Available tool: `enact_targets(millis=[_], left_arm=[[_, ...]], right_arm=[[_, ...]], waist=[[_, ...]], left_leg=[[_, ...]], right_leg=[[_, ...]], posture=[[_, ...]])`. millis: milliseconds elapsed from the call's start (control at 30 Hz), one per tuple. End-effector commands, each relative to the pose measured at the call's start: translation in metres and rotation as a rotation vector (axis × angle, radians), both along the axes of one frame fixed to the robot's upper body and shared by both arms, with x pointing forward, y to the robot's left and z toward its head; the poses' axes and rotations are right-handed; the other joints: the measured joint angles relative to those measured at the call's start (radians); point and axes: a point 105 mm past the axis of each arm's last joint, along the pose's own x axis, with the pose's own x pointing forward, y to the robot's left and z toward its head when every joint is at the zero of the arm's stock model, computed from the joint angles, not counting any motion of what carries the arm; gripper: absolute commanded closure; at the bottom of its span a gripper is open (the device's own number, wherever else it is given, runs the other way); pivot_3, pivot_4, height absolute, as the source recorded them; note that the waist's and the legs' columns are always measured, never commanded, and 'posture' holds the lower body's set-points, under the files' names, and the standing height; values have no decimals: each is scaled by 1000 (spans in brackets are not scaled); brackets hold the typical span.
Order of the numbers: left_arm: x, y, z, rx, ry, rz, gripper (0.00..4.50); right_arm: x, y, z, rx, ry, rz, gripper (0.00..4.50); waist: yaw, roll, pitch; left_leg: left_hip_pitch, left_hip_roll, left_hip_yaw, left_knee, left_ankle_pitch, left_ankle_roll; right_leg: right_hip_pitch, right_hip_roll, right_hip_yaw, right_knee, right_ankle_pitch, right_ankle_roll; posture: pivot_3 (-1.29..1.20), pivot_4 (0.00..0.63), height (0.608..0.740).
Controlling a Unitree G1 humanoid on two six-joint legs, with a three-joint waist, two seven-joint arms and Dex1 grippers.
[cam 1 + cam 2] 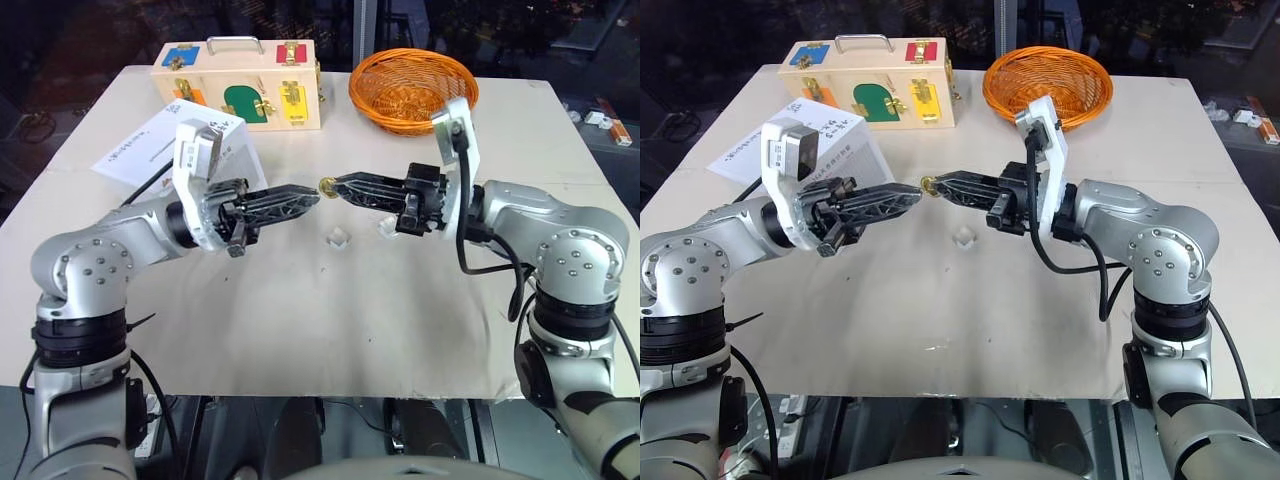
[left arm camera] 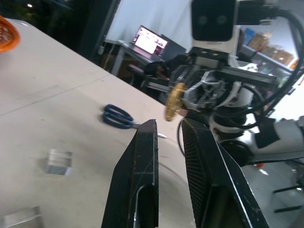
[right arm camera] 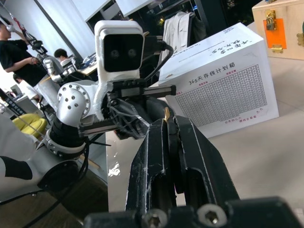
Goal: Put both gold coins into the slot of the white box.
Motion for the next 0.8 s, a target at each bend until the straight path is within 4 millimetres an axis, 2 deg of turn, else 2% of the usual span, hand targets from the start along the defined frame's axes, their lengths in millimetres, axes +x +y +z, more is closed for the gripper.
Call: enact_targets(millis=[33, 533, 633, 800], left_arm=[[-4, 1, 13, -19, -50, -11, 3689], [-2, -3, 19, -51, -55, -17, 3689], [-4, -3, 20, -64, -49, -30, 4439], [-5, -4, 22, -71, -48, -38, 4439]], right_arm=[[-7, 0, 10, 32, -38, 25, 4500], [-14, 6, 6, 22, -28, 64, 4500], [-15, 7, 6, 22, -25, 70, 4500], [-17, 9, 6, 22, -17, 85, 4500]], waist=[[0, 0, 0], [0, 0, 0], [0, 0, 0], [-1, 0, 0]], left_leg=[[0, 0, 0, 0, 0, 0], [0, 0, 0, 0, 0, 0], [0, 0, 0, 0, 0, 0], [0, 0, 0, 0, 0, 0]], right_leg=[[0, 0, 0, 0, 0, 0], [0, 0, 0, 0, 0, 0], [0, 0, 0, 0, 0, 0], [0, 0, 0, 0, 0, 0]], posture=[[0, 150, 726], [0, 150, 726], [0, 150, 726], [0, 150, 726]])
